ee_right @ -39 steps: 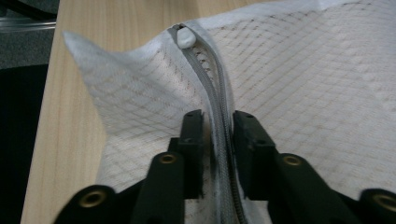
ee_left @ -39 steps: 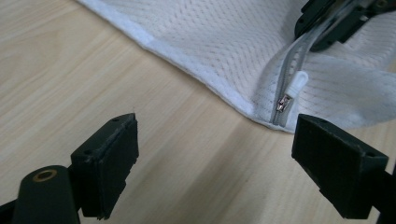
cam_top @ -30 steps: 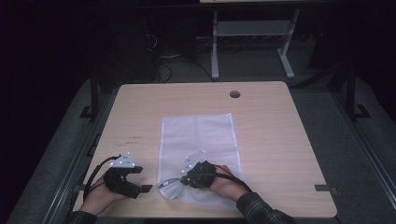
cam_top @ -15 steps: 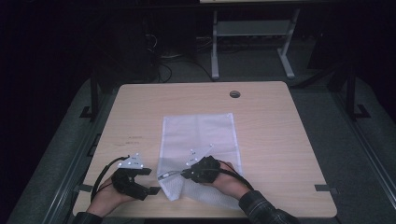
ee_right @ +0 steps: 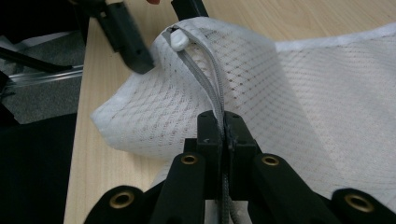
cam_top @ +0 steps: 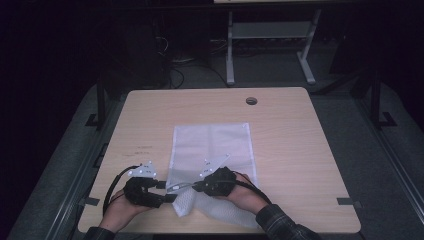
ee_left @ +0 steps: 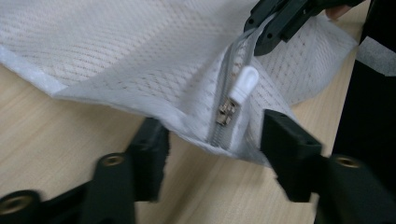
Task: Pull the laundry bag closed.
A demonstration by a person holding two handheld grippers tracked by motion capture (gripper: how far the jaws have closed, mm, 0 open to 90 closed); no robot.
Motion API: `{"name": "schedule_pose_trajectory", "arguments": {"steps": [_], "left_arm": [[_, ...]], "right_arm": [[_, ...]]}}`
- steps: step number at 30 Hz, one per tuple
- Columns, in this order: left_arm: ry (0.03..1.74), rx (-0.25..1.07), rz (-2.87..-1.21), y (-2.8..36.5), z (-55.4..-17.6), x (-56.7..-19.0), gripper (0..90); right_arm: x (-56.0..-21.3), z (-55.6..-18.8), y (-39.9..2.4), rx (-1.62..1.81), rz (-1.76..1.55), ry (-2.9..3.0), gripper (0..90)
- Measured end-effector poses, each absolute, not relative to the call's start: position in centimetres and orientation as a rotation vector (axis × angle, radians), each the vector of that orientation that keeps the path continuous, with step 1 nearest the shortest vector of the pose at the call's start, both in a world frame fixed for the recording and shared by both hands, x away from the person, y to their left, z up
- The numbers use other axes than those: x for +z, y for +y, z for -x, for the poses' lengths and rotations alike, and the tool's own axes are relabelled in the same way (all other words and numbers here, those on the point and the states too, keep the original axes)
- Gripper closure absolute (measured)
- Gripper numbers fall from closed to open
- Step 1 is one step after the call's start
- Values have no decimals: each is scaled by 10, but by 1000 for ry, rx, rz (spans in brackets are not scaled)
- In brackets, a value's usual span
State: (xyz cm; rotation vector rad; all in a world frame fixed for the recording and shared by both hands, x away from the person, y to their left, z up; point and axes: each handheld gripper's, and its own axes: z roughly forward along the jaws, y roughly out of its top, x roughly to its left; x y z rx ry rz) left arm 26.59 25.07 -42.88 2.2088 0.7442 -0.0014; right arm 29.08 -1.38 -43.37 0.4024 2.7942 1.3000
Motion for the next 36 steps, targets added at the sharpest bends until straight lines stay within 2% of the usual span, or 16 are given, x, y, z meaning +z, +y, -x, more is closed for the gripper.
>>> {"name": "schedule_pose_trajectory", "arguments": {"steps": [3, 6, 8, 10, 13, 20, 25, 34, 36], "left_arm": [[753, -23, -2195, 253, -267, -428, 581], [758, -24, -2190, 253, -266, -427, 622], [768, -7, -2190, 252, -266, -427, 619], [775, -16, -2200, 250, -267, -429, 528], [756, -28, -2217, 248, -266, -430, 532], [750, -42, -2201, 251, -268, -427, 721], [739, -53, -2202, 251, -267, -426, 814], [738, -84, -2215, 251, -269, -422, 850], [741, -87, -2219, 251, -269, -422, 852]], "right_arm": [[-434, -292, -15, 1300, -404, 2794, 858], [-433, -292, -16, 1301, -414, 2790, 858], [-433, -292, -16, 1301, -418, 2787, 858], [-432, -292, -17, 1305, -425, 2783, 858], [-431, -293, -17, 1318, -434, 2777, 858], [-431, -292, -18, 1321, -440, 2780, 858], [-432, -293, -18, 1320, -441, 2782, 858], [-438, -291, -15, 1290, -420, 2825, 855], [-439, -291, -14, 1284, -417, 2841, 821]]}}
